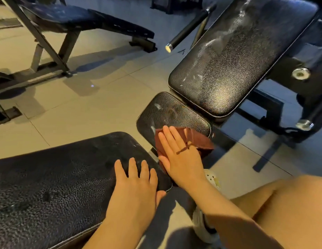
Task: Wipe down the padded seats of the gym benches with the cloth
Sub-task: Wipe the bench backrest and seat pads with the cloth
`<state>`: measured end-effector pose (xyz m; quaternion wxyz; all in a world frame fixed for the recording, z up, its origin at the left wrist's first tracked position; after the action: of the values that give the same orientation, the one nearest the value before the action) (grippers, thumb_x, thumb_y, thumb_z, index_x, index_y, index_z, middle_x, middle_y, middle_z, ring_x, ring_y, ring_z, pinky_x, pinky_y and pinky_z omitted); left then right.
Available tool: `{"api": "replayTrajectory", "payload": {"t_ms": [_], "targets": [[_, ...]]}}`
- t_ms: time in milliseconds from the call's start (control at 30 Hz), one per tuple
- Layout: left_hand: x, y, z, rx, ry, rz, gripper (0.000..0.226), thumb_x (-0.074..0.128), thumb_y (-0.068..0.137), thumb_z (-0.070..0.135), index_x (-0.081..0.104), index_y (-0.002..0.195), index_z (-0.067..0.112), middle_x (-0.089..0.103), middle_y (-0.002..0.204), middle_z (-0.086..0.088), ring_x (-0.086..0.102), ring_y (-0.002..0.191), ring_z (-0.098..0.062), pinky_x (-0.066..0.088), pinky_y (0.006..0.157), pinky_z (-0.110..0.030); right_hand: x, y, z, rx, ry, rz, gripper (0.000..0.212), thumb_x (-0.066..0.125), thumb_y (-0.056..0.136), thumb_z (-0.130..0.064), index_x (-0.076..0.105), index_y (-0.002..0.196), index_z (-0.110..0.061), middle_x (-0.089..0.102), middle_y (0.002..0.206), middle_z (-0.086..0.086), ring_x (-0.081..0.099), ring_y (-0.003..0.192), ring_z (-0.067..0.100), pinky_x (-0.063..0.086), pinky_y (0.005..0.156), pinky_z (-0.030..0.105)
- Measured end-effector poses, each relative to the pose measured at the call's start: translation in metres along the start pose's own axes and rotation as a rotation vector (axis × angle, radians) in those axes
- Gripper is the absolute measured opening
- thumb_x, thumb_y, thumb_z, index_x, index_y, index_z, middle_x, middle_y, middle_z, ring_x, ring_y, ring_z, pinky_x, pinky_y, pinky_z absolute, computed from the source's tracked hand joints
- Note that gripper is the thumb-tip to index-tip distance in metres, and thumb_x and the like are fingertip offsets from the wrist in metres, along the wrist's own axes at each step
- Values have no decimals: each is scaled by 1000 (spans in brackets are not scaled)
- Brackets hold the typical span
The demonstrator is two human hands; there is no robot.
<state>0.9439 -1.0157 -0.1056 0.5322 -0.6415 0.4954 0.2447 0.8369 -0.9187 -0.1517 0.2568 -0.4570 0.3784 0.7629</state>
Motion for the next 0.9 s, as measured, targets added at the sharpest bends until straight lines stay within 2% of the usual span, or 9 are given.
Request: {"api": "replayTrajectory", "payload": {"t_ms": [67, 133, 367, 467, 533, 600, 700, 800, 900], "targets": [[-1, 0, 0, 6, 1, 4, 68, 9, 101, 54, -4, 154, 13, -5, 161, -19, -6, 145, -48, -1, 111, -69, 2, -13, -6, -19, 44, 36, 61, 35, 95, -41, 38, 149, -11, 32, 157, 8, 28, 146, 20, 37, 108, 36], [-1, -1, 0, 13, -1, 19, 69, 10, 101, 55, -3, 154, 13, -5, 161, -20, -5, 145, -48, 0, 112, -68, 2, -15, -5, -4, 82, 71, 59, 38, 95, -38, 39, 148, -10, 34, 156, 7, 29, 145, 20, 33, 112, 34], [1, -3, 1, 45, 3, 49, 66, 12, 102, 53, -2, 154, 14, -2, 161, -20, -3, 145, -48, 3, 114, -64, -11, 34, 30, 117, 29, 157, 59, 40, 95, -36, 45, 143, -3, 40, 152, 14, 37, 141, 27, -1, 120, 37], [0, -4, 0, 23, 7, 73, 66, 12, 102, 53, -1, 155, 16, 0, 162, -19, -1, 145, -47, 4, 115, -63, -11, 44, 31, 163, 6, 105, 63, 34, 94, -39, 42, 146, -4, 37, 154, 14, 34, 143, 26, 9, 115, 38], [0, -5, 0, 9, 11, 80, 66, 11, 102, 54, -1, 155, 17, 0, 162, -17, -1, 146, -45, 4, 115, -61, -11, 34, 25, 153, 56, 122, 65, 37, 93, -40, 41, 146, -4, 36, 154, 14, 32, 144, 26, 8, 116, 39], [0, -6, 0, -7, 6, 77, 65, 11, 102, 54, -1, 155, 19, 0, 162, -15, -1, 147, -43, 4, 116, -59, -3, 9, 11, 73, 70, 127, 66, 42, 92, -41, 39, 147, -4, 34, 155, 14, 30, 145, 27, 3, 119, 40], [-1, -7, -1, -36, -14, 75, 65, 13, 101, 55, 2, 156, 22, 1, 163, -12, 1, 148, -39, 4, 118, -57, 9, -24, -8, -55, -35, 77, 60, 39, 96, -34, 35, 149, -7, 31, 157, 11, 27, 146, 25, 11, 118, 41], [-2, -7, -2, -55, -44, 80, 64, 14, 101, 56, 5, 156, 24, 3, 163, -9, 2, 149, -35, 5, 119, -54, 7, -28, -6, -57, 28, 82, 56, 32, 97, -31, 41, 147, -7, 36, 155, 10, 32, 144, 23, 10, 119, 38], [-1, -8, -1, -63, -57, 72, 63, 13, 101, 56, 3, 155, 25, 0, 163, -8, -1, 149, -34, 4, 120, -51, -6, -12, 10, -18, 60, 133, 55, 33, 95, -31, 49, 141, -4, 43, 150, 13, 40, 139, 26, 19, 115, 44]]}}
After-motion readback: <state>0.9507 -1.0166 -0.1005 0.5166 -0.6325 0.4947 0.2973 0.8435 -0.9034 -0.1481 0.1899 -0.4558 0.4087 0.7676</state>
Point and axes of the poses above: each hand's wrist, its own y-axis towards the middle knuckle, its own x-axis out of the palm, z = x × y, the point moved 5 cm from there along y, towards the middle knuckle
